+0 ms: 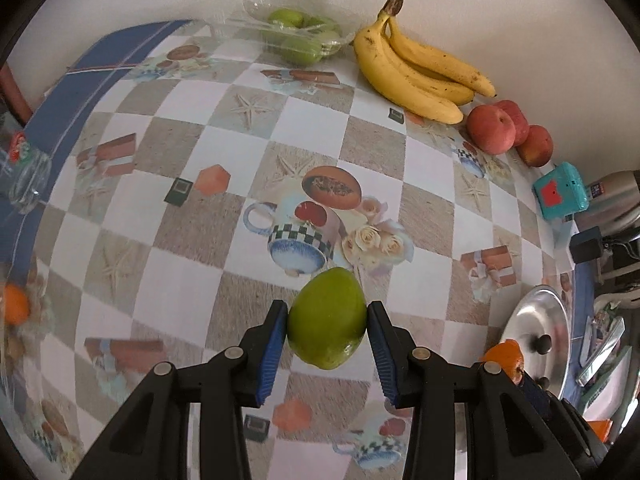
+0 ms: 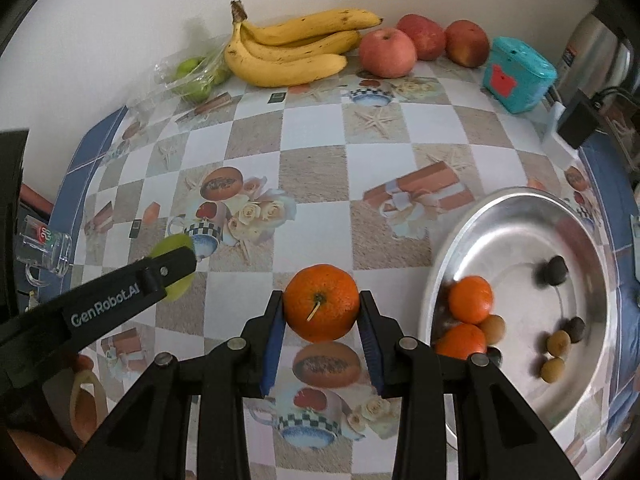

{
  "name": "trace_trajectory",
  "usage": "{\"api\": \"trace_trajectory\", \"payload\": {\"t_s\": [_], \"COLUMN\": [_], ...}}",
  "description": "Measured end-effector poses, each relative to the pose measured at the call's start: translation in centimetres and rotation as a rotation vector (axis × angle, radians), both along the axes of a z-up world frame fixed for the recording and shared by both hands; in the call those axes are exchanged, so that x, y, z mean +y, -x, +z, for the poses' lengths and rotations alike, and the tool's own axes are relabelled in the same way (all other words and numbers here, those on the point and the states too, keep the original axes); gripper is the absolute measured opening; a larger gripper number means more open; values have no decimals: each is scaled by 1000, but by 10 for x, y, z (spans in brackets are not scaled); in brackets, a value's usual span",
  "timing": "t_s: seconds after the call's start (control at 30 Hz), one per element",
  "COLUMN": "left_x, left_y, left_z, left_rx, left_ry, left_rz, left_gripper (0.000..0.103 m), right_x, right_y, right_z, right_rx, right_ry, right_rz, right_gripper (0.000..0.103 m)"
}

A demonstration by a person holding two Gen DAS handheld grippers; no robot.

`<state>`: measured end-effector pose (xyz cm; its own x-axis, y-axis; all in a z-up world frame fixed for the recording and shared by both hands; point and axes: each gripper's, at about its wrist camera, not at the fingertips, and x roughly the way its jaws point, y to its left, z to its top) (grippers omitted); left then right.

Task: Organize fruits
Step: 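Carry the green pear and mandarin over the steel basin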

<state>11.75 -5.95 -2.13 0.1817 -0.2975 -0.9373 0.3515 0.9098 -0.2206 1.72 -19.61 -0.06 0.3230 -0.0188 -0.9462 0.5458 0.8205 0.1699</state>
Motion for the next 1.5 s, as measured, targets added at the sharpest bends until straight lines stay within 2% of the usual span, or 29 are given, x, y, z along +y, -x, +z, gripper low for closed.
{"api": "trace_trajectory", "payload": {"t_s": [0.23,0.67,0.97,1.3,1.5], "left_x": [1,-11,-36,-75,-96], "left_y": [27,72,103,140,159], "left_z": [15,20,22,28,30], "left_rx": [-33,-49,-47,-92,-83], "left_ry": [17,16,19,-8,8], "left_rz": [8,-24,-102,-244,-321], "left_gripper": [44,44,44,44,44], "right_x": [-14,-44,-70,-110,-130], "right_y": [30,79,113,149,164], "right_z": [12,22,15,10,16], "right_rx": [-16,-53,-36,-18,-35], "right_ry": [2,-28,-45,-46,-41], "right_rz": [-48,-163,-250,-360,-404], "right_gripper": [37,37,37,37,37]}}
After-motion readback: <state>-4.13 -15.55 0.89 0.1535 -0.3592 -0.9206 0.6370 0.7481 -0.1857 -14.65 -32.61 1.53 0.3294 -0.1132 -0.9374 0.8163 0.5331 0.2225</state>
